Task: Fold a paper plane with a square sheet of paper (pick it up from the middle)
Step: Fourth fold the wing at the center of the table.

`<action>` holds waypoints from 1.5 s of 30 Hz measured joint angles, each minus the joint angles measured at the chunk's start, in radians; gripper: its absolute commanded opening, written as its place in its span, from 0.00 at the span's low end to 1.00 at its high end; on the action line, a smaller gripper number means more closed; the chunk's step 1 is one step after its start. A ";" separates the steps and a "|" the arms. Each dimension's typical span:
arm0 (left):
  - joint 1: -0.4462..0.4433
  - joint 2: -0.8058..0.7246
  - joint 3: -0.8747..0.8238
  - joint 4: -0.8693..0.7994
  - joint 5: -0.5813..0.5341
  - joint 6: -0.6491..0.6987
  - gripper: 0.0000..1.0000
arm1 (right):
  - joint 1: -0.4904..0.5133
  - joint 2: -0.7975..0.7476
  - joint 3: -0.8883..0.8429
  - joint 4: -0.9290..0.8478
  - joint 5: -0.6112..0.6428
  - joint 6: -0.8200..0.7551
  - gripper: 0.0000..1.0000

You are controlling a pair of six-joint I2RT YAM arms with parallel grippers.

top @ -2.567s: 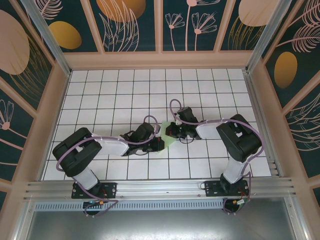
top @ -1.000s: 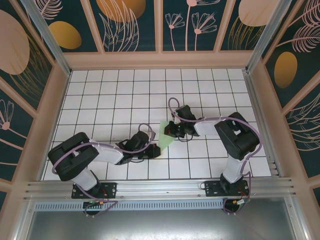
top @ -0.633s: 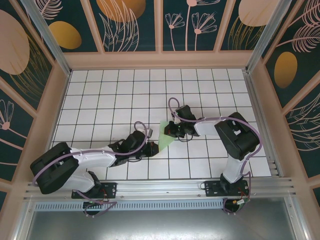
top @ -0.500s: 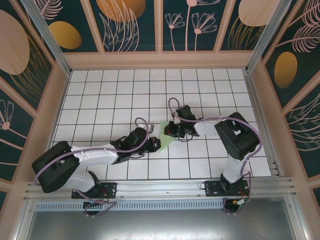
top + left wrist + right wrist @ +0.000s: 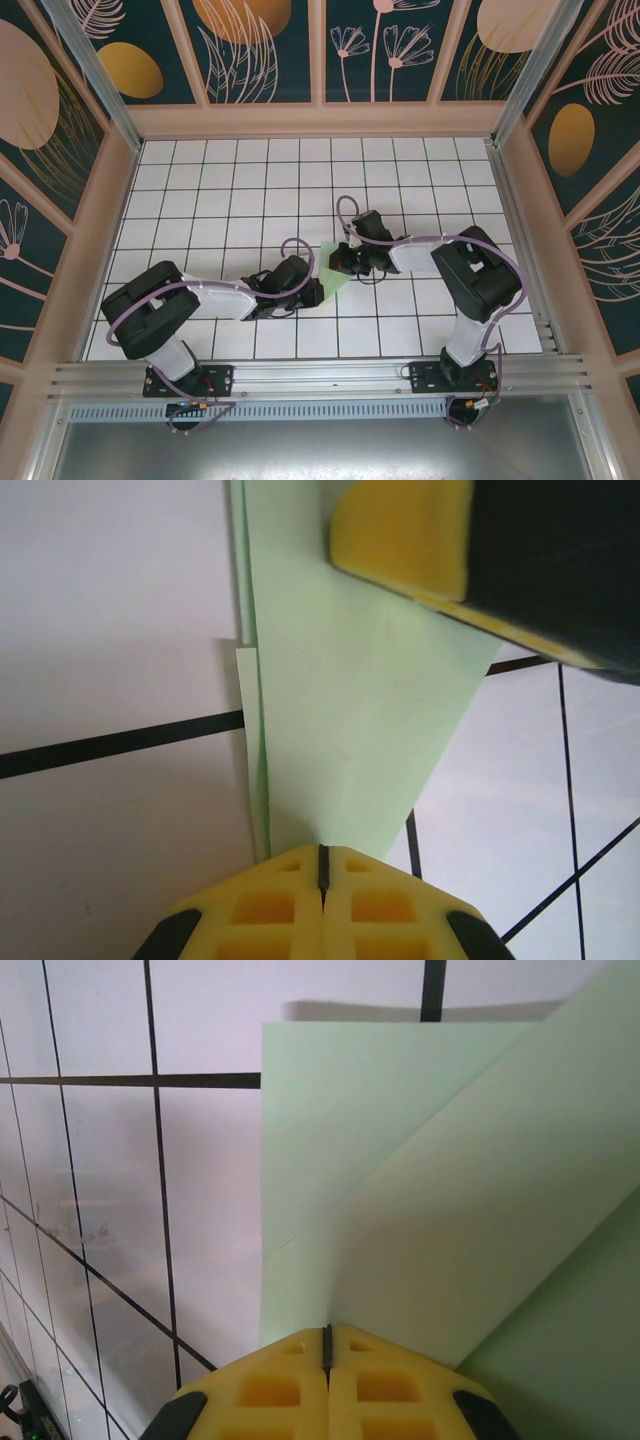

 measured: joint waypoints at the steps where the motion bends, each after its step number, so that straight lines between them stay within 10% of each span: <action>1: 0.000 0.000 -0.002 0.003 0.001 0.000 0.00 | 0.000 -0.011 -0.002 0.000 0.001 -0.006 0.00; 45: 0.002 0.000 -0.049 0.084 0.019 -0.007 0.00 | 0.015 -0.010 -0.048 -0.007 -0.082 -0.106 0.00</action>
